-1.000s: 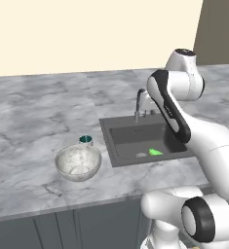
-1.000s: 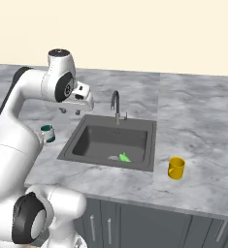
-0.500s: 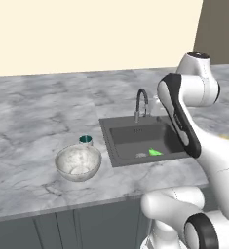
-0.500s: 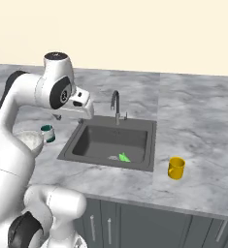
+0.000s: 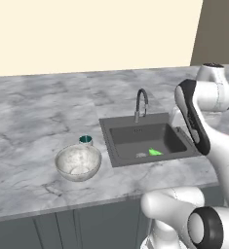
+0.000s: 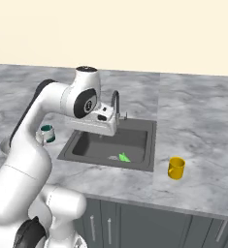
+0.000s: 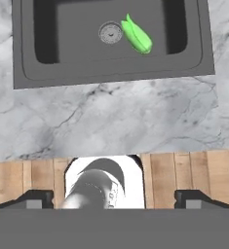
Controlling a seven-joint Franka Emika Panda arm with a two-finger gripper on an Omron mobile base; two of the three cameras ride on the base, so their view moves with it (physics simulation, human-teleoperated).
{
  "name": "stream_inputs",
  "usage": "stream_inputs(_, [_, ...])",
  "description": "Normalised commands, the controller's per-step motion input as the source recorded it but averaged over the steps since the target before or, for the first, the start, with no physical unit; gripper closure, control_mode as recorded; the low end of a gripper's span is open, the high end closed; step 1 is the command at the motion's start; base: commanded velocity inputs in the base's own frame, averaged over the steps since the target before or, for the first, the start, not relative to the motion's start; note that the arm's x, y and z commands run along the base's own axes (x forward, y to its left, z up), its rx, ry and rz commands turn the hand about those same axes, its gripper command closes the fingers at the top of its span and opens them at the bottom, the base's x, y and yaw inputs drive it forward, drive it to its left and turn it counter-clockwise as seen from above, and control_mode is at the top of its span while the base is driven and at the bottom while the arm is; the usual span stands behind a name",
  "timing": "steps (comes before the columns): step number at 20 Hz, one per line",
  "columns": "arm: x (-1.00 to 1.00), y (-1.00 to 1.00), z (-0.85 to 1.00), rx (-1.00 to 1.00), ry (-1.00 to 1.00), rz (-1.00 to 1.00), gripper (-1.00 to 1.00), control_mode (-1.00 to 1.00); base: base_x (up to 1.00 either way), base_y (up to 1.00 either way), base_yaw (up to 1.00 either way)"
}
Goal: Clear the mugs and bowl far away from the sink.
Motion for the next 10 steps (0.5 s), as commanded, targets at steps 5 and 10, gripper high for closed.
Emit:
stream_inputs(5, [0.0, -0.84, -0.22, 0.0, 0.12, -0.01, -1.0, -1.0, 0.0, 0.0, 0.0])
stream_inputs(10, [-0.05, -0.96, -0.38, 0.02, 0.06, 0.0, -1.0, -1.0, 0.0, 0.0, 0.0])
